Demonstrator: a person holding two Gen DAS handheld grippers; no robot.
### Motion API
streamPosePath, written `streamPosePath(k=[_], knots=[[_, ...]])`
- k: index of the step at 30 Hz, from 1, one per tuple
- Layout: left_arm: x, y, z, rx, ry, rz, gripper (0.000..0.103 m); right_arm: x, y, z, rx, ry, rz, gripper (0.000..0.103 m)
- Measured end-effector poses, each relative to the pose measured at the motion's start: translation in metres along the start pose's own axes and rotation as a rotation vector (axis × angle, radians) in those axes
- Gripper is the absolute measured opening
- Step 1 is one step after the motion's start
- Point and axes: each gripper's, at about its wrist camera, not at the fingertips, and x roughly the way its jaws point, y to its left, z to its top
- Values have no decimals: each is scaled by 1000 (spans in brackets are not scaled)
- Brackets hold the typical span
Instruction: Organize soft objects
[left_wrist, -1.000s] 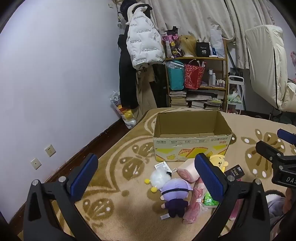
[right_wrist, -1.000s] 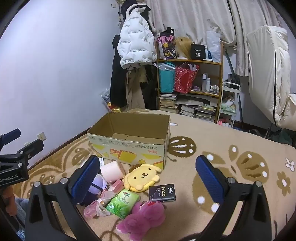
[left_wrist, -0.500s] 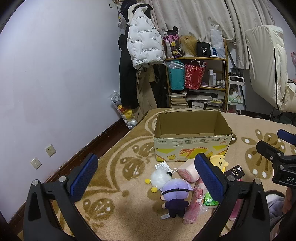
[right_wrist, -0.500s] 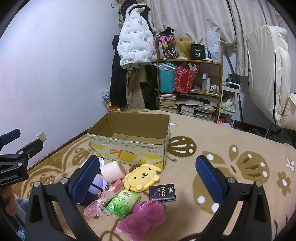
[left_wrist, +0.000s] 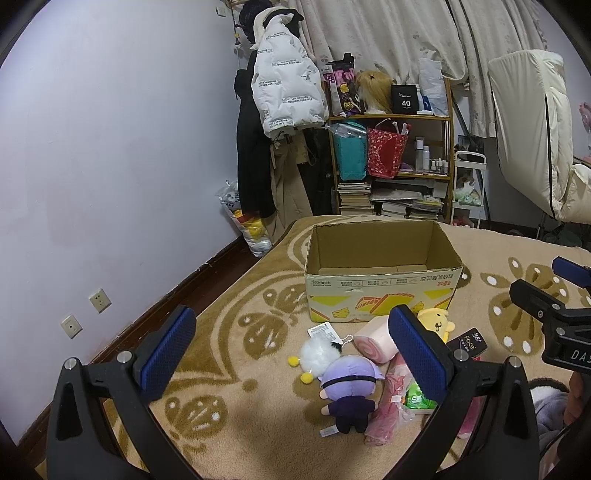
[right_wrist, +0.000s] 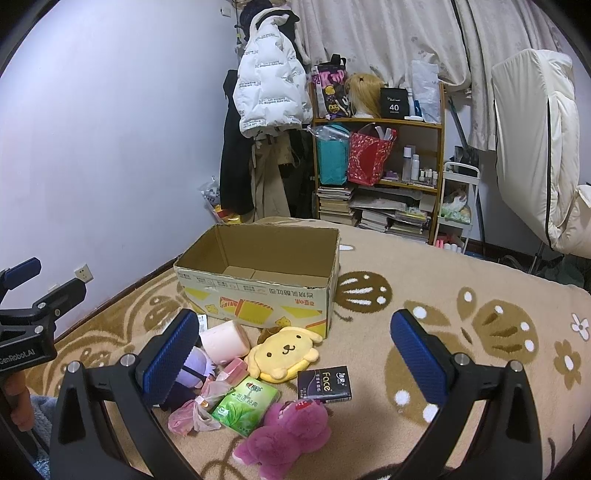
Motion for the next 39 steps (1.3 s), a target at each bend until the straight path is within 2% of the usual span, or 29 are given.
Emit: streamPosePath(k=[39], knots=[[-4,0,1,-4,-6,4,103,8,0,-8,4,10,0,103]])
